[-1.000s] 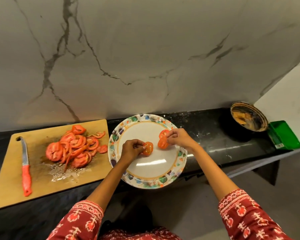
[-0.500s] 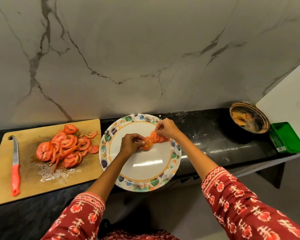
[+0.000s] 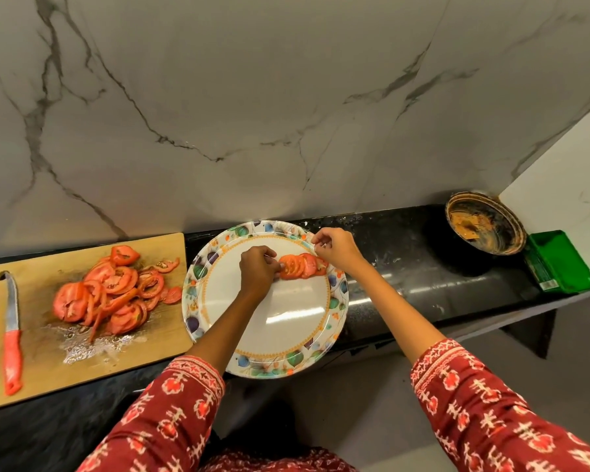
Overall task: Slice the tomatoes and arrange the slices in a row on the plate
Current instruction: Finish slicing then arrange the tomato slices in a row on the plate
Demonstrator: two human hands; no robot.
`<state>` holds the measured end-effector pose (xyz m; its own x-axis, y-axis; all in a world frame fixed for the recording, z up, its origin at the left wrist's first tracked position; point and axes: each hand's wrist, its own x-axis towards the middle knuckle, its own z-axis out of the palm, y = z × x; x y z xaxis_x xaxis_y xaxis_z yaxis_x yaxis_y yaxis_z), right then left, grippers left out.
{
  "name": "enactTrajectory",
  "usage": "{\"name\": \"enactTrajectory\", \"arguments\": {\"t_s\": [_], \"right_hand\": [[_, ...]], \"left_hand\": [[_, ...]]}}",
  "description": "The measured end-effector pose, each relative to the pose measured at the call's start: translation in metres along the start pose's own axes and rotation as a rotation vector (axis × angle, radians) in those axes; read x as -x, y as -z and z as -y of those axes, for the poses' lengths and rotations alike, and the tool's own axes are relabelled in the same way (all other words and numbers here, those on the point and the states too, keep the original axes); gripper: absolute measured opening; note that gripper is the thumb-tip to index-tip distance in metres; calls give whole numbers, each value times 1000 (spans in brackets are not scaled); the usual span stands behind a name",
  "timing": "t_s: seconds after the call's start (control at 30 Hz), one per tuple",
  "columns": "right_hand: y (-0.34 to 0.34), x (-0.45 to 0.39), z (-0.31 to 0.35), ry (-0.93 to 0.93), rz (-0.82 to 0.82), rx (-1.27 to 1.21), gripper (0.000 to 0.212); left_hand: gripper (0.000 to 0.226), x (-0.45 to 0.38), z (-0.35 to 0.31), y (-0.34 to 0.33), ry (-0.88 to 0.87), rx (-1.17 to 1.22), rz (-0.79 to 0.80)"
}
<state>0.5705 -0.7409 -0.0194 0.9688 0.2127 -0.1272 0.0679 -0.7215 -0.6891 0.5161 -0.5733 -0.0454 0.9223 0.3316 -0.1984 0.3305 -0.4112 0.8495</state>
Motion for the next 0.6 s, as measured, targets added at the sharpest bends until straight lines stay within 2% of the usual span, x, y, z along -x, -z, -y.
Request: {"name": "enactTrajectory", "arguments": {"t_s": [0.3,0.47,0.6], "right_hand": [[-18,-6,17,60,-38,-56,13],[-55,-7,53,156,-13,-108,15],[-97,-8,101,251,89,-105,14]], "left_hand": [[23,6,12,31,-86,5,-64],[22,12,35,89,-182,-37,-292],[20,26,60,149,-198,-99,-474]]}}
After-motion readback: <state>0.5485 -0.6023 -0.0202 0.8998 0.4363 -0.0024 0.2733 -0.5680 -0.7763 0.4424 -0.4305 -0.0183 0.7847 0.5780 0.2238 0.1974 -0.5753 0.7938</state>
